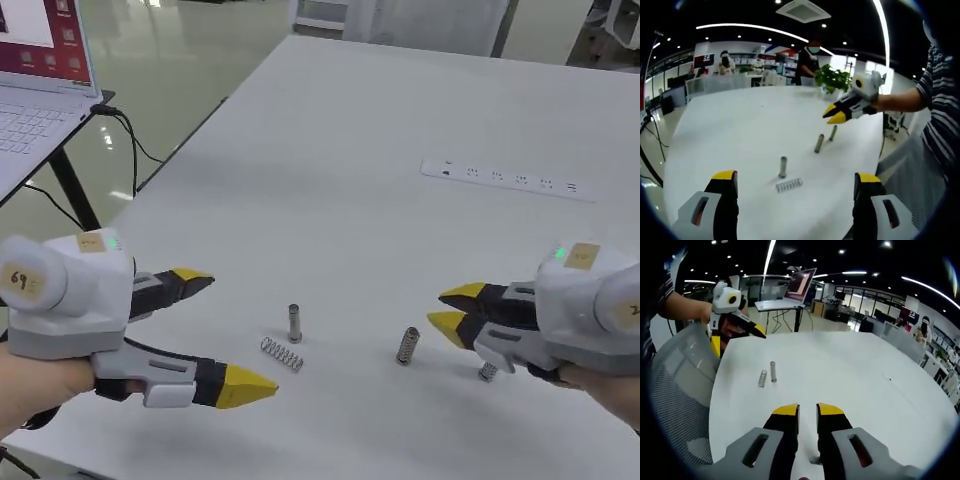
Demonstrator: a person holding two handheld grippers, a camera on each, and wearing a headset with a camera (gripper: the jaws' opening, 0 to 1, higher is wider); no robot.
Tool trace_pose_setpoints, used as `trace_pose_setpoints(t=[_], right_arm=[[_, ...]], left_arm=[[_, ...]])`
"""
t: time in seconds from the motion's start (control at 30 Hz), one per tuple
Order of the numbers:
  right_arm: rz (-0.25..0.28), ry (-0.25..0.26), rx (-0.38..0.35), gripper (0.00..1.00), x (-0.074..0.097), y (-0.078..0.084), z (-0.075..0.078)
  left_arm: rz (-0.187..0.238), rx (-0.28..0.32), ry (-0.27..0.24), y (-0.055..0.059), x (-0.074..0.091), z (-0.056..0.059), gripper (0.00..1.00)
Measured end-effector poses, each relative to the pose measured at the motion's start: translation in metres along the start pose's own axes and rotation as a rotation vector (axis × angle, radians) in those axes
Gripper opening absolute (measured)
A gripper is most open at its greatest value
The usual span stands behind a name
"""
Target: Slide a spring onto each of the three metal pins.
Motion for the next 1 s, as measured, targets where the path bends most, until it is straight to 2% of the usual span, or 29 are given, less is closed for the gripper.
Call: trace_pose_setpoints(t=[0.13, 0.23, 0.4, 0.53, 0.73, 0.9, 1.0], right_arm=[[0.031, 0.038, -0.031, 0.11, 0.014, -0.004, 0.008], [0.019, 0.071, 0.000, 0.10, 0.024, -0.004, 0.013], [0.014, 0.086, 0.026, 0.11, 0.038, -0.009, 0.021], [0.028, 0.097, 0.065, 0.11, 0.047, -0.025, 0.025], [0.040, 0.076, 0.153, 0.12, 0.050, -0.049, 0.019], [0.046, 0.048, 0.187, 0.12, 0.044, -0.059, 0.009], [0.046, 0.037, 0.191, 0.12, 0.041, -0.059, 0.005]], left_arm=[[0.004, 0.000, 0.004, -0.002, -0.001, 0.002, 0.94], [0.000, -0.008, 0.009, -0.003, -0.002, 0.003, 0.94], [0.002, -0.011, 0.008, -0.005, -0.001, 0.003, 0.94], [0.000, -0.014, 0.008, -0.005, -0.001, 0.003, 0.94], [0.002, -0.015, 0.008, -0.006, -0.001, 0.004, 0.94], [-0.002, -0.016, 0.007, -0.005, 0.001, 0.003, 0.93], [-0.002, -0.015, 0.007, -0.005, 0.001, 0.003, 0.93]])
Point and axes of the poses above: the centre of the closed fingertips' face, and the gripper's own axes: x roughly backward along the fingers, z roughly to its right, y roughly out of its underside, the point moved 4 cm from there along x, roughly backward along the fingers, and after that the axes turned 10 degrees about -y, right-handed, at the moved point
